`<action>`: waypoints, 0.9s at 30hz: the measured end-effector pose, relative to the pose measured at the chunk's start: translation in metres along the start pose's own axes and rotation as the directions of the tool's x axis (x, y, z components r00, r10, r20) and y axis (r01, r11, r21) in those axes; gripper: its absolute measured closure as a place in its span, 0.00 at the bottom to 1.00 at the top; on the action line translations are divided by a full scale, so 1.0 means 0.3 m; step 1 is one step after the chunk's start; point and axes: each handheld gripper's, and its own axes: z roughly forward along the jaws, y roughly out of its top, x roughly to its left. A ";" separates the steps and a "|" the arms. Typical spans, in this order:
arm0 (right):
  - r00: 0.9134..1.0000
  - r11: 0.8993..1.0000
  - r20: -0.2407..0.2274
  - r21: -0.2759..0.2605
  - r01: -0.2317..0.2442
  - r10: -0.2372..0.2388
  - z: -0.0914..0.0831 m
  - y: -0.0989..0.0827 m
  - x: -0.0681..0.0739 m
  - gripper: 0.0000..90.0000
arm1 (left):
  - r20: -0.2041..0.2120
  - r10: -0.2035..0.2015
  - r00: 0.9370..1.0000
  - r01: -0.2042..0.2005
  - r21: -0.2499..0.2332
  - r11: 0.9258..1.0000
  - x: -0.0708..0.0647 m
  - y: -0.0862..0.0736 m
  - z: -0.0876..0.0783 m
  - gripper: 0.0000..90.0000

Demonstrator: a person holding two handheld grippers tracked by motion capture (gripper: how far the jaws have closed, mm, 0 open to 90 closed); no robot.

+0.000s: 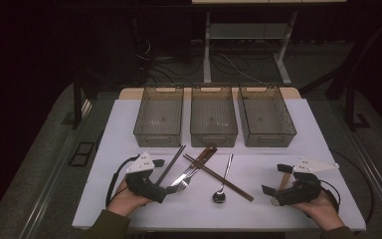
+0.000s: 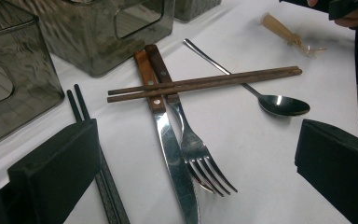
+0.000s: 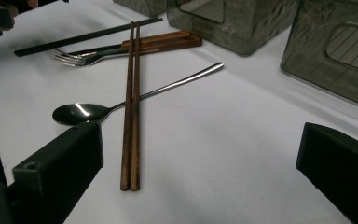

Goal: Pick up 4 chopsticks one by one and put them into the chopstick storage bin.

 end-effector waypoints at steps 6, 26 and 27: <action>1.000 1.000 0.003 -0.008 0.008 -0.008 0.007 0.024 0.003 0.04 | -0.006 0.000 1.000 0.000 -0.001 1.000 0.001 -0.001 -0.004 0.00; 1.000 1.000 -0.031 -0.026 0.006 -0.007 0.061 0.075 0.009 0.05 | -0.020 -0.005 1.000 0.005 0.005 1.000 -0.013 -0.012 -0.009 0.00; 0.999 1.000 -0.031 -0.029 0.011 -0.012 0.063 0.076 0.010 0.05 | -0.019 -0.003 1.000 0.003 0.007 1.000 -0.014 -0.012 -0.006 0.00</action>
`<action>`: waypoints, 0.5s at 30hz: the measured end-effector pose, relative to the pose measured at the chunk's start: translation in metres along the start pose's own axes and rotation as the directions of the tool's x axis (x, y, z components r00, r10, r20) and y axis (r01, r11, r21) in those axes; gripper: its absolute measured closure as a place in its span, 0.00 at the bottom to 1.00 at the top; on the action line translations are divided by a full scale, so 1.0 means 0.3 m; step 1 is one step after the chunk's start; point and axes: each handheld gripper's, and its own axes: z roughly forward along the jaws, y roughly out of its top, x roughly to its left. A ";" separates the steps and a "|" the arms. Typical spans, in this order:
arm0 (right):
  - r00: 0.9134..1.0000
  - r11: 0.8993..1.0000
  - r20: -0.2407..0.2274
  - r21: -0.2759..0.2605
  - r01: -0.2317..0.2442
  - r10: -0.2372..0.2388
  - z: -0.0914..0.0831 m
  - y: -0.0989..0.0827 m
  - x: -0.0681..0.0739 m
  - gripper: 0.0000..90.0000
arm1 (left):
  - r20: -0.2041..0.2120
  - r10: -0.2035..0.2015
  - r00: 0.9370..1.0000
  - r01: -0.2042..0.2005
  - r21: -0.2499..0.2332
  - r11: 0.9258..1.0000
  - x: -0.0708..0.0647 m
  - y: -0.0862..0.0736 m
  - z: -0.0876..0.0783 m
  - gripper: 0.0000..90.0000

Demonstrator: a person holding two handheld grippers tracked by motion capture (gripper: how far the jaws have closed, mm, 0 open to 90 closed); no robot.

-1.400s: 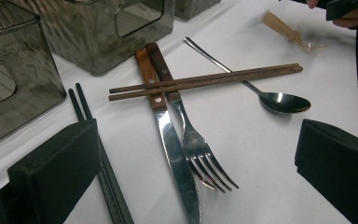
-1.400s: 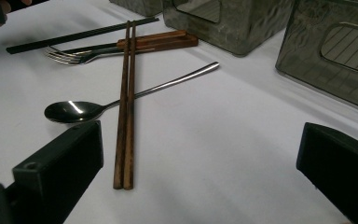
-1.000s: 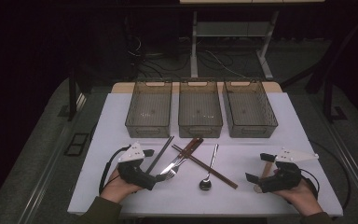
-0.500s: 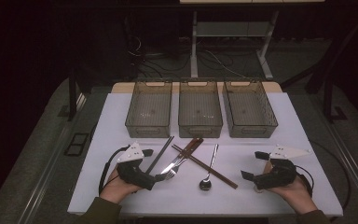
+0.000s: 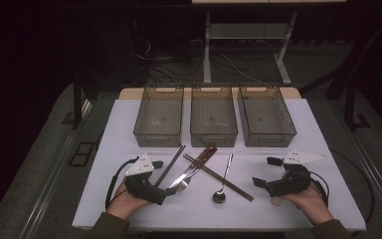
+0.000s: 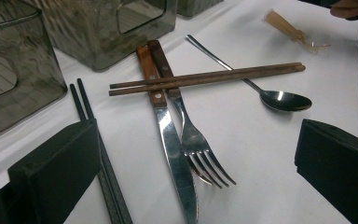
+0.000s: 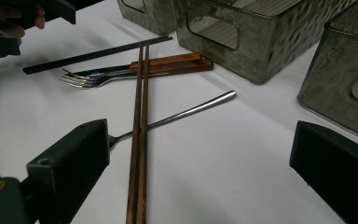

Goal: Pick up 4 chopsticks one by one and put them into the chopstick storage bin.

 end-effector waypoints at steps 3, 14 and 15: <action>1.000 1.000 0.000 -0.001 0.010 -0.010 0.008 0.004 0.003 0.05 | -0.001 0.005 1.000 -0.005 0.007 1.000 -0.002 0.000 0.005 0.00; 0.999 1.000 -0.021 0.010 0.030 -0.029 0.043 0.025 0.015 0.06 | -0.003 0.006 1.000 -0.006 0.007 1.000 -0.001 0.000 0.004 0.00; 0.999 0.999 -0.022 0.011 0.035 -0.034 0.048 0.027 0.018 0.06 | -0.002 0.006 1.000 -0.006 0.006 1.000 -0.002 -0.001 0.005 0.00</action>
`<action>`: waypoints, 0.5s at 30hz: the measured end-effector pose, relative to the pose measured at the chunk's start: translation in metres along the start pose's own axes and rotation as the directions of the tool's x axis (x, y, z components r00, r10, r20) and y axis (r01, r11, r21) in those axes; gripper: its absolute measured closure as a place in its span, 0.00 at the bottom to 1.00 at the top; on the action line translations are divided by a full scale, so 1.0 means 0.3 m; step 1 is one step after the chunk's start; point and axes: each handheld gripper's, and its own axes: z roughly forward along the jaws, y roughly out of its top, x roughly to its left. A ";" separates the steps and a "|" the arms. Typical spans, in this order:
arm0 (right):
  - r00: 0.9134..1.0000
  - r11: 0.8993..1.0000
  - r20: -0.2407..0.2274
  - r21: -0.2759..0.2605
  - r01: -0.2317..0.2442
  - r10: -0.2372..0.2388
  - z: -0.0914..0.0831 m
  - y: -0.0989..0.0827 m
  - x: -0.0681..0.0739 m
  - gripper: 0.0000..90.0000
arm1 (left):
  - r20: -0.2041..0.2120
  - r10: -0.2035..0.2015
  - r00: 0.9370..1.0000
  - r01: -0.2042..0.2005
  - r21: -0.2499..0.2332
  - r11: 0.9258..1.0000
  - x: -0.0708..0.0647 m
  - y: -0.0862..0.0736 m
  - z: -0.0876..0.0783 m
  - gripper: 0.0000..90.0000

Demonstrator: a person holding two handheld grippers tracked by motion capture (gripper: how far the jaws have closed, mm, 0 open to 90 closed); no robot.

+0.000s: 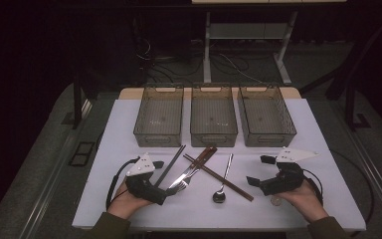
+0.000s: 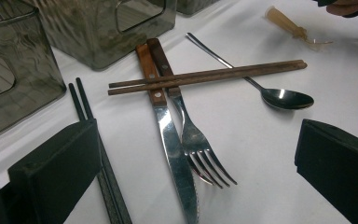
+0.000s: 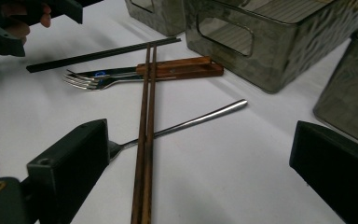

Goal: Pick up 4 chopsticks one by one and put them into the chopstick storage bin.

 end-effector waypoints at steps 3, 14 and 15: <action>1.000 1.000 -0.010 0.007 0.010 -0.009 0.014 0.008 0.007 0.06 | -0.002 0.004 1.000 -0.004 0.006 1.000 -0.001 -0.001 0.001 0.00; 0.999 0.999 -0.029 0.025 0.033 -0.032 0.058 0.030 0.023 0.06 | -0.003 0.000 1.000 0.000 0.008 1.000 -0.001 -0.002 0.005 0.00; 0.999 0.999 -0.031 0.026 0.037 -0.036 0.067 0.034 0.026 0.06 | -0.004 0.000 1.000 0.000 0.008 1.000 -0.001 -0.002 0.004 0.00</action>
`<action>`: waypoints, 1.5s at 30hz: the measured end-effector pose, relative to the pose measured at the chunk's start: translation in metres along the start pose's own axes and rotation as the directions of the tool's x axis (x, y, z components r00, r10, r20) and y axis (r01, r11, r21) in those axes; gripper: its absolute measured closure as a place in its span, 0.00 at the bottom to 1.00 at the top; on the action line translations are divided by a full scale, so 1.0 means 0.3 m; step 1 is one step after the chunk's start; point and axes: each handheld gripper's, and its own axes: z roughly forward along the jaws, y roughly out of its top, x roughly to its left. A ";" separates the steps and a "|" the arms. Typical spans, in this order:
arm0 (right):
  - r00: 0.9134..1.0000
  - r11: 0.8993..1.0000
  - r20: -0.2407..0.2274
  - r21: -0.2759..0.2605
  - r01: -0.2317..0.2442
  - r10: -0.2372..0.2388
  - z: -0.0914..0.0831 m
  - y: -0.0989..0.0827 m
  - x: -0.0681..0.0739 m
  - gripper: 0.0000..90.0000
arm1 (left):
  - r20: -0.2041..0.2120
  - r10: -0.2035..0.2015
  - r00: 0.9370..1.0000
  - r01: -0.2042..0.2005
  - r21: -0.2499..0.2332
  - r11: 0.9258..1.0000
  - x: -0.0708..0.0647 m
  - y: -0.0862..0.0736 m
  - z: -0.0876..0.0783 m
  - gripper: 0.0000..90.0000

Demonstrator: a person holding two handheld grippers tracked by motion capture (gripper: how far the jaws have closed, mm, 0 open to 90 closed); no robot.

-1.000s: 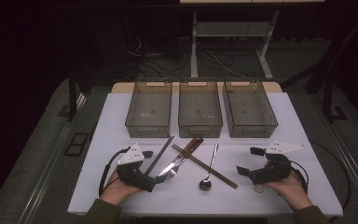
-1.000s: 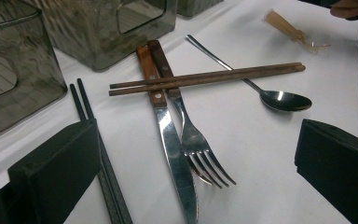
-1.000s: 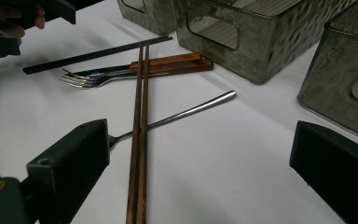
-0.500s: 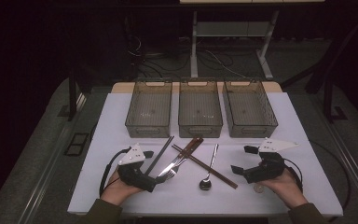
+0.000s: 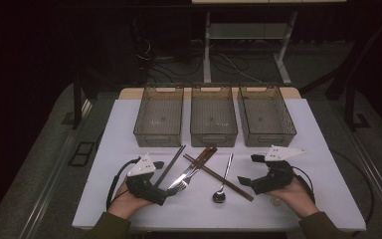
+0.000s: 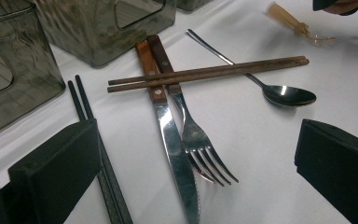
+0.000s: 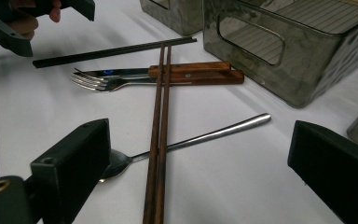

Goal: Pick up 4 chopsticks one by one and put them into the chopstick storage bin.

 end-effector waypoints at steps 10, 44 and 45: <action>1.000 0.999 -0.011 0.035 0.016 -0.016 0.038 0.022 0.005 0.09 | 0.002 -0.003 1.000 0.003 -0.009 1.000 0.002 -0.001 0.004 0.00; 0.994 0.981 -0.110 0.190 0.042 -0.021 0.096 0.027 0.015 0.71 | -0.003 -0.009 1.000 0.009 -0.003 1.000 0.008 -0.006 0.004 0.00; 0.993 0.979 -0.115 0.196 0.047 -0.024 0.098 0.026 0.018 0.73 | -0.003 -0.009 1.000 0.009 -0.004 1.000 0.008 -0.006 0.004 0.00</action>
